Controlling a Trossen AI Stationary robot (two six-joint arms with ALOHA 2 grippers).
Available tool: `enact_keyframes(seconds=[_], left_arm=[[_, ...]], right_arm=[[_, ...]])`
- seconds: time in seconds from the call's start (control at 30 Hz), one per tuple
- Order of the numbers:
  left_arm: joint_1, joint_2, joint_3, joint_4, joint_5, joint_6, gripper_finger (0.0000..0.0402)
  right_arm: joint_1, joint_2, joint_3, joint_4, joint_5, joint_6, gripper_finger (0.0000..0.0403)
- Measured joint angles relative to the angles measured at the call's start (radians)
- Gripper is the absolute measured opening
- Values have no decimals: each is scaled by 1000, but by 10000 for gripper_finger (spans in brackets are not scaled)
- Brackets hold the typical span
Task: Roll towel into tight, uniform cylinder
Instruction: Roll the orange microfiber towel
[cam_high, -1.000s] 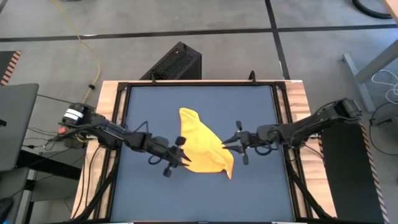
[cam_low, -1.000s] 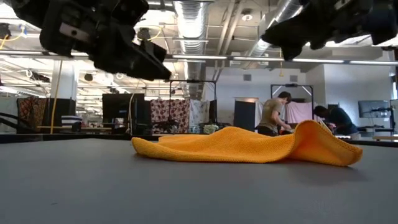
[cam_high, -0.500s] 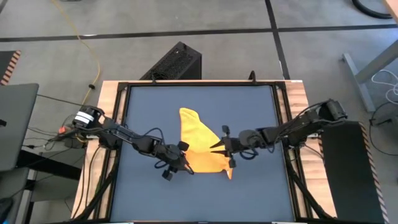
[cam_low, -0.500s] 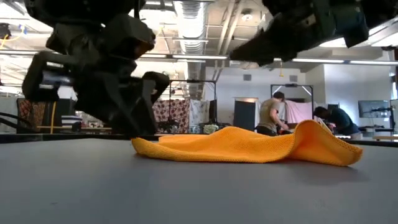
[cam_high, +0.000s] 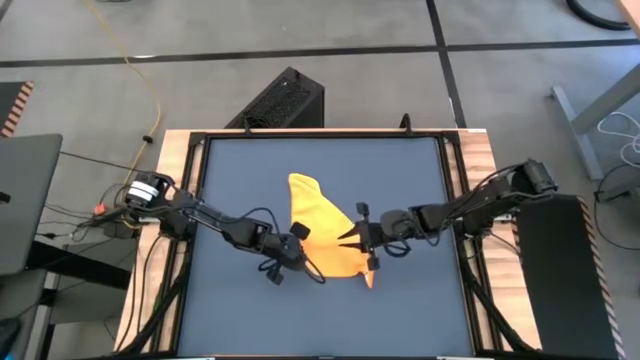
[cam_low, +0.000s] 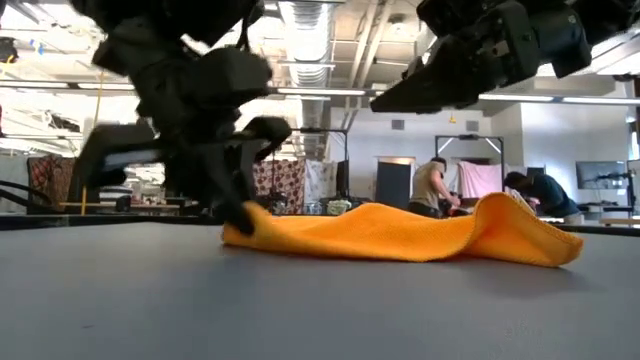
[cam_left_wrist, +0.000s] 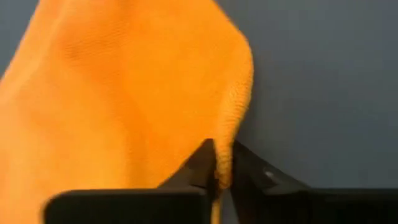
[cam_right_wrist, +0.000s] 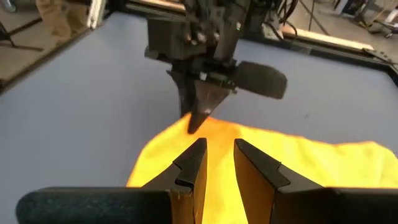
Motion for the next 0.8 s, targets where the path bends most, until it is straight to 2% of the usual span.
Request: enact_keyframes(seconds=[0.37, 0.57, 0.8], left_arm=[[57, -97, 289, -250, -124, 165, 0], [160, -236, 371, -275, -141, 136, 0], [290, -358, 373, -335, -98, 15, 0]], right_arm=[[0, -222, -2, -249, 21, -19, 108], [-11, -325, -2, -326, 23, -56, 108], [-61, -333, -2, -316, 23, 89, 108]])
